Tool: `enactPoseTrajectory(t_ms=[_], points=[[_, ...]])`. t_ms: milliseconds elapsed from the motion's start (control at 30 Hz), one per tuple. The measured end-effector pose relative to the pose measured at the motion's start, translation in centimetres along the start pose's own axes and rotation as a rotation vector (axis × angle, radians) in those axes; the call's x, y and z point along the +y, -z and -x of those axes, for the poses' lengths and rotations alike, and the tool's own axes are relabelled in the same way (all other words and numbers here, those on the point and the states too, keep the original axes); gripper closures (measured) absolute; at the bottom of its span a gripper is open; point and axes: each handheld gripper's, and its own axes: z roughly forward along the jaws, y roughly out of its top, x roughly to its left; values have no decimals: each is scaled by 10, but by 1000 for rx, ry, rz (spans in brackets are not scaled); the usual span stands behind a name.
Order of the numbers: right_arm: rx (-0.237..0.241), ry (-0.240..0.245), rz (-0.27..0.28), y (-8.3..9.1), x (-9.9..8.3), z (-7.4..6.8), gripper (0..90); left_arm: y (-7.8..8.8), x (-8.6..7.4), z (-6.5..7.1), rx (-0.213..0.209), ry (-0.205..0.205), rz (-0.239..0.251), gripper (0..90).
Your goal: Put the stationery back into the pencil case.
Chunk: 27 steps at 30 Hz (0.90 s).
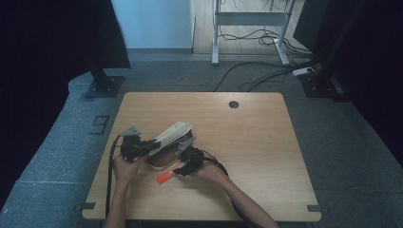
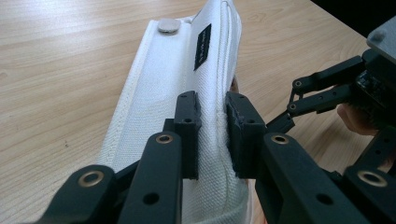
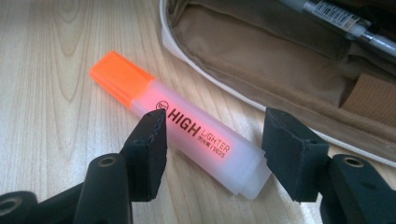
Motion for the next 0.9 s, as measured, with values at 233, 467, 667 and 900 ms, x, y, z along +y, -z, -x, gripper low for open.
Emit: enactPoseTrajectory(t_ms=[233,467,667,900], points=[[15,21,-18,5,-7,-7,422,-1,0,1,-1,4,3,758],[29,51,-16,5,-6,-13,425,-1,0,1,-1,-3,-1,757],[32,100,-36,-1,-3,-20,497,-1,0,0,-4,1,0,757],[39,133,-53,5,-7,-27,643,-1,0,1,-4,1,0,757]])
